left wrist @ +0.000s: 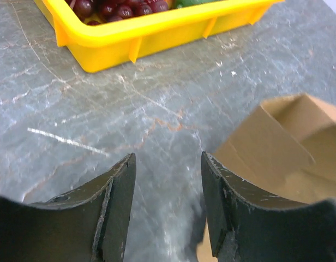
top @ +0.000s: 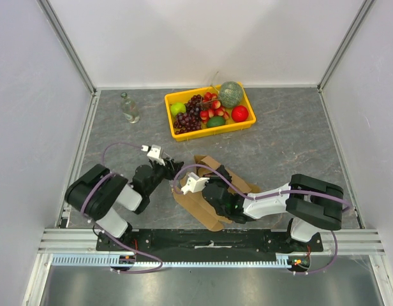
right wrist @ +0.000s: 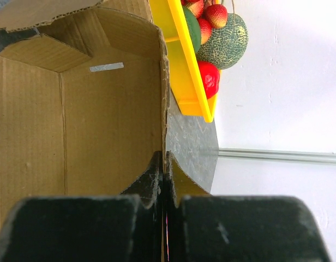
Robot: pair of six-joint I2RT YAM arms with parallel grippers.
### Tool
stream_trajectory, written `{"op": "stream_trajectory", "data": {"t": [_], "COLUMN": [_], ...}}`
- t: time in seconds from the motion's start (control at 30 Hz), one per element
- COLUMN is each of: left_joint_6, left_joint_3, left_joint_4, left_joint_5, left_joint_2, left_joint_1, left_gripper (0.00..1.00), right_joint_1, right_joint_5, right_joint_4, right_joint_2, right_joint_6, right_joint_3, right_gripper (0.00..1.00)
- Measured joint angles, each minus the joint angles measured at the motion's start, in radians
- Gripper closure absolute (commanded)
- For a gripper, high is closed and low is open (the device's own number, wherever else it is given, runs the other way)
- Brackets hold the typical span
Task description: Fold the paper box
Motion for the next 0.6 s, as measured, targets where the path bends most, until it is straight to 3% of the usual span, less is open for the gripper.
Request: {"op": "stream_trajectory", "data": {"t": [0.17, 0.37, 0.6], "left_joint_6": [-0.068, -0.112, -0.129], "left_joint_3": [0.139, 0.271, 0.288], "left_joint_4": [0.000, 0.002, 0.000], "left_joint_5": [0.145, 0.321, 0.432], "left_joint_2": [0.145, 0.275, 0.324], "left_joint_1": [0.088, 0.101, 0.101], "left_gripper": [0.43, 0.43, 0.43], "right_joint_1": [0.000, 0.000, 0.000], "right_joint_5": [-0.010, -0.026, -0.035], "right_joint_4": [-0.004, -0.009, -0.016], "right_joint_2": [-0.010, -0.026, -0.033], "right_joint_6": [0.014, 0.029, 0.040], "right_joint_3": [-0.002, -0.002, -0.002], "right_gripper": [1.00, 1.00, 1.00]}}
